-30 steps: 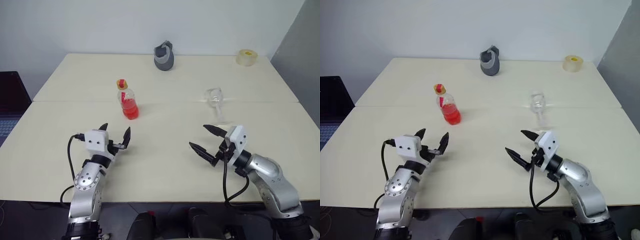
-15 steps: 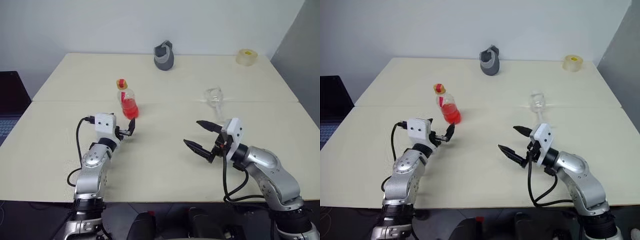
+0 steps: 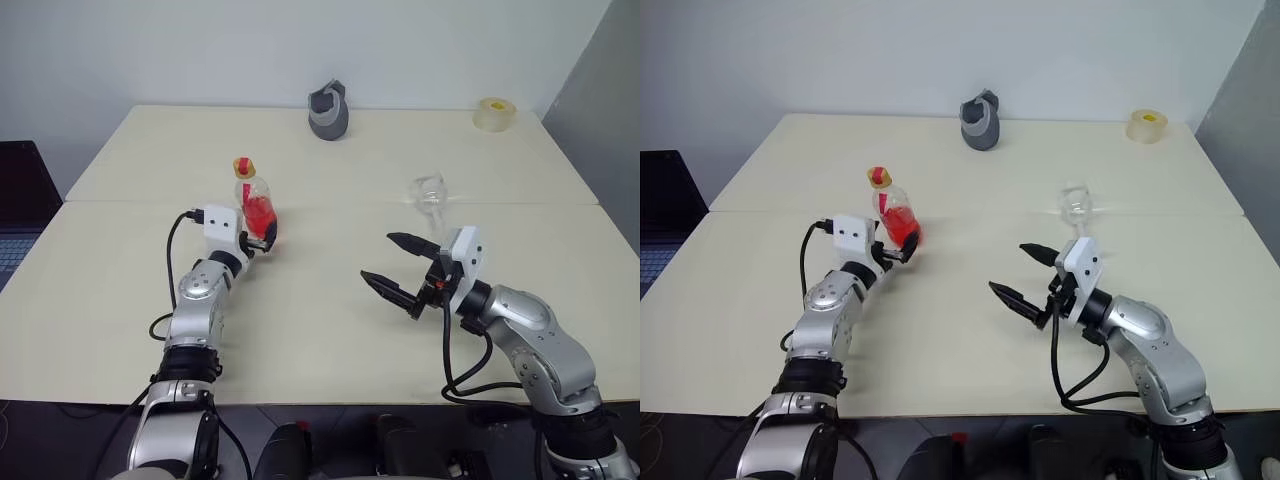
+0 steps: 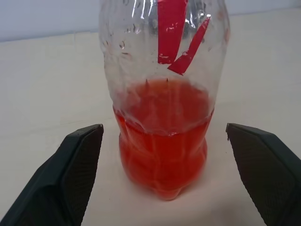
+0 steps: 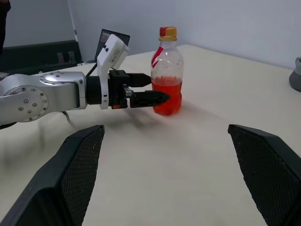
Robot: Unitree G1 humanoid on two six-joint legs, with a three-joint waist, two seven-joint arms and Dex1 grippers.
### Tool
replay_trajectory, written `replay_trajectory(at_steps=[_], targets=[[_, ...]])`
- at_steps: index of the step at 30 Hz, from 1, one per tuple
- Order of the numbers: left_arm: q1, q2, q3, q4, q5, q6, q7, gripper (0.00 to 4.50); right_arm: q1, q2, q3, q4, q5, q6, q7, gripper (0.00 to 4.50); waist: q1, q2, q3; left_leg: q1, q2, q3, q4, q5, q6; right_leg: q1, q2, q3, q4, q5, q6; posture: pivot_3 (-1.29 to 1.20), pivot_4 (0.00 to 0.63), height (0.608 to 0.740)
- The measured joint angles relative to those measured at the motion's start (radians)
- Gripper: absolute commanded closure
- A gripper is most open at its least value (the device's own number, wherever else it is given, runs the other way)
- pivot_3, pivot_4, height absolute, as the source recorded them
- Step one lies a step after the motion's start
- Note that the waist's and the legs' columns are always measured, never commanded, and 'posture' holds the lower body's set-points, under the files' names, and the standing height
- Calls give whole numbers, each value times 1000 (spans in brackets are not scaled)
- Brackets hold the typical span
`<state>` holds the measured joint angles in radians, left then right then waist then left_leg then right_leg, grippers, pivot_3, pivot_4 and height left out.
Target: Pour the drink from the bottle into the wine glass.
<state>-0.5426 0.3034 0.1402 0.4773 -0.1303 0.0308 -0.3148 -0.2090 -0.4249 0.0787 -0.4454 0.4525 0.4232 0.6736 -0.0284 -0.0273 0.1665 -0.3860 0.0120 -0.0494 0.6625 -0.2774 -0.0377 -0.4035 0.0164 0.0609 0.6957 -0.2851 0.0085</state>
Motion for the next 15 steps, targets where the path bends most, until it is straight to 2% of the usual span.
replay_trajectory(at_steps=[10, 13, 15], targets=[[-183, -2, 1, 298, 18, -141, -12, 11, -3, 1, 5, -2, 0, 1, -2, 0, 0, -1, 1, -1, 0, -1, 0, 0, 0, 0, 0, -1, 0, 0, 0, 0, 150, 740], [-216, -2, 2, 360, 17, -174, -31, 614, -3, 1, 5, -2, 0, 0, -3, 0, 0, -1, 1, -1, 0, -1, 0, 0, 0, -1, 0, -1, 0, 0, 0, 0, 150, 740], [-228, 1, 6, 395, 15, -190, -42, 1287, -3, 3, 5, -2, 0, 1, -5, 0, 0, -1, 1, -1, 0, -1, 0, 0, 0, -1, 0, -1, 0, 0, 0, 0, 150, 740]])
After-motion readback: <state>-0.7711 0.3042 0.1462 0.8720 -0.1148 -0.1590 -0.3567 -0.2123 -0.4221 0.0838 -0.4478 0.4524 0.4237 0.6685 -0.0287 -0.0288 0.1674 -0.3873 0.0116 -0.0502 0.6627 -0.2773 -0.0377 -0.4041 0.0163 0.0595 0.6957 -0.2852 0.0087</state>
